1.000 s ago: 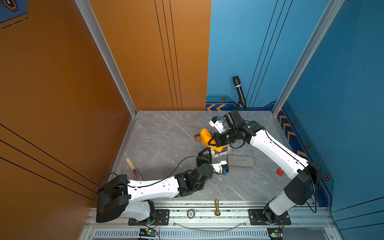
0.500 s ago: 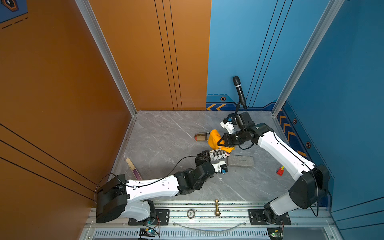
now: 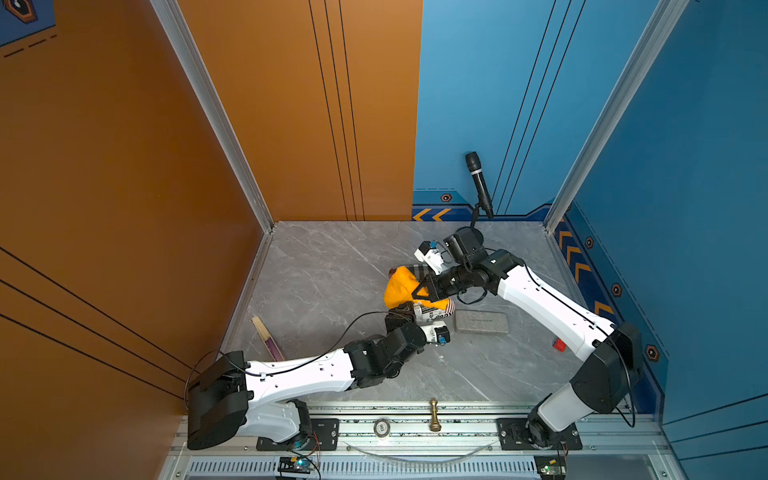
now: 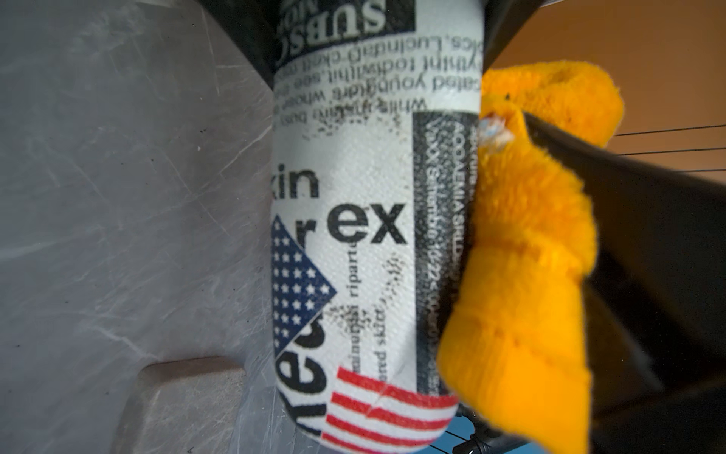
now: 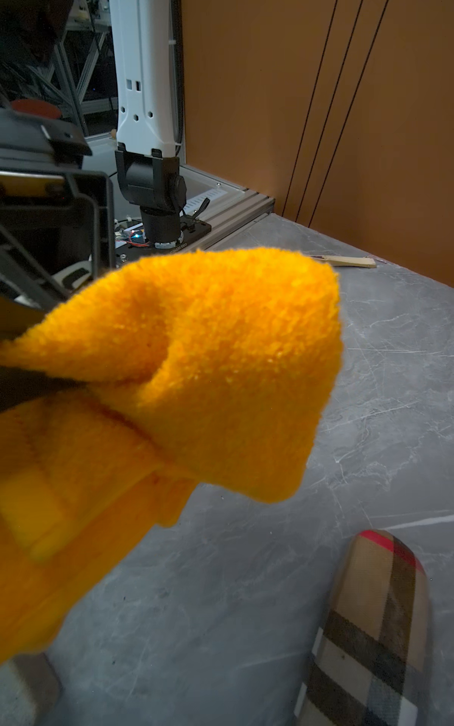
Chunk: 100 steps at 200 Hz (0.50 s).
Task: Wipe the eyeglass case
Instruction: Wipe the dirt from the eyeglass case.
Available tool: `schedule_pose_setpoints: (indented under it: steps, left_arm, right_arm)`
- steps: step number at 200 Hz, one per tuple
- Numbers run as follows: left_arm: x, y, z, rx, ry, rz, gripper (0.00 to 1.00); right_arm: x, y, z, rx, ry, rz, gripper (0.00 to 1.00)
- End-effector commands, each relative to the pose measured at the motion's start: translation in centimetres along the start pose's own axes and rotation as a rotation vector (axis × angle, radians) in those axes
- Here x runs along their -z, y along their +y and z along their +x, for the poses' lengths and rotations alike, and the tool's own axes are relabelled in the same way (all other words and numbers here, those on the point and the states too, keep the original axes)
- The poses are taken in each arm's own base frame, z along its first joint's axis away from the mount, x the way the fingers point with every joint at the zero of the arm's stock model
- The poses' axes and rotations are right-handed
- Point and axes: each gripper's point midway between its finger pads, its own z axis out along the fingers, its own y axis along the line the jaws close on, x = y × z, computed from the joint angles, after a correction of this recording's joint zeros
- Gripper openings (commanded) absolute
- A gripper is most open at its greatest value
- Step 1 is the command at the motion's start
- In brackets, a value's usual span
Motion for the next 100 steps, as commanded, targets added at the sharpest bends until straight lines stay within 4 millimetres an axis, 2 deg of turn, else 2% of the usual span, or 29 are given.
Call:
schedule_pose_setpoints:
  steps: [1,18,36,59,100]
  left_arm:
    - [1.4,5.2,0.9,0.234,-0.013,-0.109,0.39]
    - [1.9,5.4,1.8,0.263,-0.004,-0.094,0.39]
    - [2.5,4.8,2.0,0.286,-0.019,-0.037,0.40]
    - [3.2,4.0,2.2,0.324,-0.033,0.026,0.40]
    - [3.6,3.4,1.2,0.379,-0.072,0.108,0.41]
  right_arm:
    - [3.1,-3.6,2.1,-0.126,0.008,0.065,0.00]
    - [5.7,-5.8,2.0,-0.170,-0.060,0.106,0.00]
    - [7.6,-6.5,2.0,-0.178,-0.111,0.116,0.00]
    - [8.1,-5.6,1.7,-0.153,-0.150,0.084,0.00]
    - [6.6,-2.1,0.8,-0.125,-0.176,-0.080,0.00]
